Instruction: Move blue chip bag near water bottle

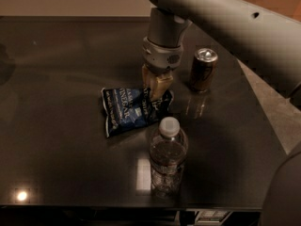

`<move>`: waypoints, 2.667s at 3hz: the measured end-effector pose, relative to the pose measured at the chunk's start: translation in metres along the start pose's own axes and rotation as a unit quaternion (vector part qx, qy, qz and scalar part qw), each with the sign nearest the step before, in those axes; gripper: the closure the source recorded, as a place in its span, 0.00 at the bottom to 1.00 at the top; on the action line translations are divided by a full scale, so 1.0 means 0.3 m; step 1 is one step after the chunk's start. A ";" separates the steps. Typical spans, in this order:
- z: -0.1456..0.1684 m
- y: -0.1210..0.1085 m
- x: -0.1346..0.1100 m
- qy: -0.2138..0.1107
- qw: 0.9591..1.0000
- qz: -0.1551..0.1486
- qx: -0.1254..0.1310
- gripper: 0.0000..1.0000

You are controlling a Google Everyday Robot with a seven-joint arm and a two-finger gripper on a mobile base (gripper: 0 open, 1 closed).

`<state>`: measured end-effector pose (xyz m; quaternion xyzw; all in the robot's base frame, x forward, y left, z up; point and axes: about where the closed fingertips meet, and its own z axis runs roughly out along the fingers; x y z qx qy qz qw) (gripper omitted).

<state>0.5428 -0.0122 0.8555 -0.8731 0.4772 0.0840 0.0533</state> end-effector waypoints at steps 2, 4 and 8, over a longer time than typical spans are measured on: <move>-0.086 0.176 0.073 0.005 0.999 -0.032 -0.006 1.00; -0.102 0.271 0.062 -0.020 0.999 -0.033 -0.011 0.74; -0.105 0.223 0.046 -0.028 0.999 -0.034 0.029 0.00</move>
Offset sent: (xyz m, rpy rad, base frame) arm -0.0925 -0.0862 0.0294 -0.0019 0.1430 0.0911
